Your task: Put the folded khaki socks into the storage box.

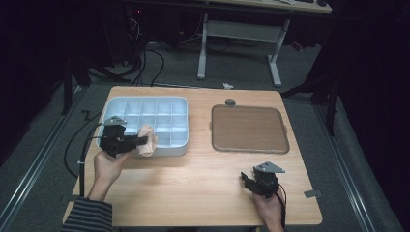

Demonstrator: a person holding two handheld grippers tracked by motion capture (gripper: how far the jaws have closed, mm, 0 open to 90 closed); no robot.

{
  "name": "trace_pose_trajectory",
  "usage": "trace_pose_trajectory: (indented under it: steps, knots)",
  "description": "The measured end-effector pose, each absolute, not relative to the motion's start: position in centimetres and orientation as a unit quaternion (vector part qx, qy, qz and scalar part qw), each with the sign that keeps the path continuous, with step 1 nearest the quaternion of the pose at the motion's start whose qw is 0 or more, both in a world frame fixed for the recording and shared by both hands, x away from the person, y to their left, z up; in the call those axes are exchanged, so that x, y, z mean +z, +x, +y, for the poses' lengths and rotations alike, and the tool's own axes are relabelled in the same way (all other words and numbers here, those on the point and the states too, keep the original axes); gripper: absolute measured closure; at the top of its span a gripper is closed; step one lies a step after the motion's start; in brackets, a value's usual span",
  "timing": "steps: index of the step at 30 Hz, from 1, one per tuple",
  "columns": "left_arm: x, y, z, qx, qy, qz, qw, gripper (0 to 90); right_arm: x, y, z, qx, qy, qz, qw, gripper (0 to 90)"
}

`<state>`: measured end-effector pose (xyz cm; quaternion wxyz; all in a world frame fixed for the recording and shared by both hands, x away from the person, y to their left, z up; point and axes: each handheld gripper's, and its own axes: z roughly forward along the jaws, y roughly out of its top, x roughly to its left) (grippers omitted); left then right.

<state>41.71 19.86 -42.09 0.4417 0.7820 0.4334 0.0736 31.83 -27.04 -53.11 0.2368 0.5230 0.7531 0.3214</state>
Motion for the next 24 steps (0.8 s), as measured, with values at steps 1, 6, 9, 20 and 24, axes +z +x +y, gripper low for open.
trace_pose_trajectory:
  steps: [1,6,9,20,24]
  knots:
    - [-42.0,41.8,19.9,0.074,0.781,0.434,0.442,77.6,-53.1,31.8,-27.0,0.321,0.523,0.753,0.237,42.6]
    - [-41.8,42.5,20.3,0.072,0.776,0.439,0.447,77.6,-53.1,31.8,-27.0,0.321,0.523,0.753,0.237,42.6]
    - [-41.9,42.9,20.3,0.073,0.778,0.442,0.440,77.6,-53.1,31.8,-27.0,0.321,0.523,0.753,0.237,42.6]
    - [-41.8,44.5,20.2,0.071,0.781,0.449,0.429,77.6,-53.1,31.8,-27.0,0.322,0.524,0.752,0.236,42.6]
    - [-41.9,44.9,20.1,0.072,0.783,0.450,0.424,77.6,-53.1,31.8,-27.0,0.322,0.523,0.753,0.236,42.5]
